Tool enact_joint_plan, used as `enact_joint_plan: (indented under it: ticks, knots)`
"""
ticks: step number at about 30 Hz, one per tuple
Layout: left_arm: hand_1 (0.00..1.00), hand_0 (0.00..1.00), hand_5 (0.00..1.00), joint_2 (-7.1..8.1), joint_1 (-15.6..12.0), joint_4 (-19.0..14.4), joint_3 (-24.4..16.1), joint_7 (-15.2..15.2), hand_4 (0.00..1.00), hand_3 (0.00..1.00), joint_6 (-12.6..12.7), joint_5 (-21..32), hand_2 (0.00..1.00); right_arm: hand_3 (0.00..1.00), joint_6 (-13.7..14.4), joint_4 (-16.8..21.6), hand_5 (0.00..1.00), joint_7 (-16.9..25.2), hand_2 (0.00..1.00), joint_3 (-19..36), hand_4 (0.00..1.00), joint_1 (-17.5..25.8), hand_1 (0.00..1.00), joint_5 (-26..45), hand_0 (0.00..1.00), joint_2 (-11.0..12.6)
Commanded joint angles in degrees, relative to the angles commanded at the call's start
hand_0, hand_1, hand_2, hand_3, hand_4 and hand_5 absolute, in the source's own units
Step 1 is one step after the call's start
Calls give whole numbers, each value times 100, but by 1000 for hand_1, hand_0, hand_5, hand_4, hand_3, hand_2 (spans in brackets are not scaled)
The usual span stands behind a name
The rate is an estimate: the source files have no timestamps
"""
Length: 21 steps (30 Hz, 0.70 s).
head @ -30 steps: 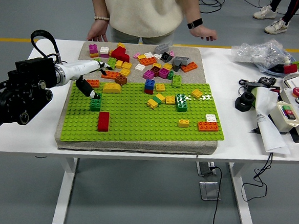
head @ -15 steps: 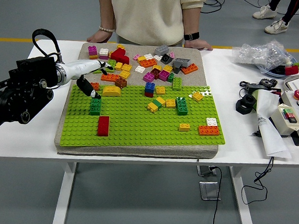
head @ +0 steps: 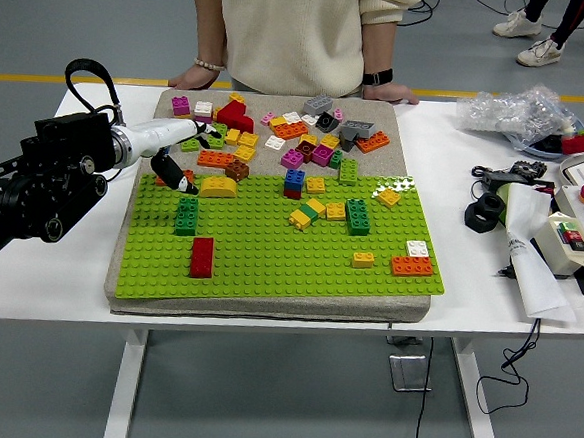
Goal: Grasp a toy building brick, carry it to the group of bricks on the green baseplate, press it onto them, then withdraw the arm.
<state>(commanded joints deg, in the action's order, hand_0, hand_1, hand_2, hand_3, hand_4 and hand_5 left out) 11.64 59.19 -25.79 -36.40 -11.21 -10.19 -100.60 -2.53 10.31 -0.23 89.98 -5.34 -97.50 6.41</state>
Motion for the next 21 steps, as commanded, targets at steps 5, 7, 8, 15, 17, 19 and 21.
enact_joint_plan:
  ticks: [5,7,8,15,17,19,21]
  knots:
    - [960,982,77,-7,10,2,-11,3,921,941,4,-1,835,766,-5,0,772,0,747,-8,998,-5,704,-11,775,-3]
    - [960,982,77,-6,9,-7,-26,4,921,941,4,-7,835,766,-6,0,772,-1,747,-9,998,-7,704,-15,775,-4]
    - [960,982,77,-6,7,-13,-36,5,921,941,2,-12,835,766,-7,0,772,-1,747,-10,998,-8,704,-17,775,-5]
    - [959,981,76,35,-62,-212,-265,43,922,934,-70,-166,827,766,-10,0,771,-5,747,-2,998,2,705,-37,775,-5]
    - [952,970,75,65,-118,-321,-365,80,921,899,-142,-264,786,766,-10,0,770,-4,747,1,998,4,705,-37,775,-6]
    - [952,970,75,96,-175,-467,-480,118,921,899,-207,-376,786,766,-7,0,770,-2,747,6,998,6,705,-33,775,-7]
    - [952,970,75,133,-244,-608,-609,174,921,899,-320,-510,786,766,-2,0,770,-1,747,11,998,13,705,-21,775,-9]
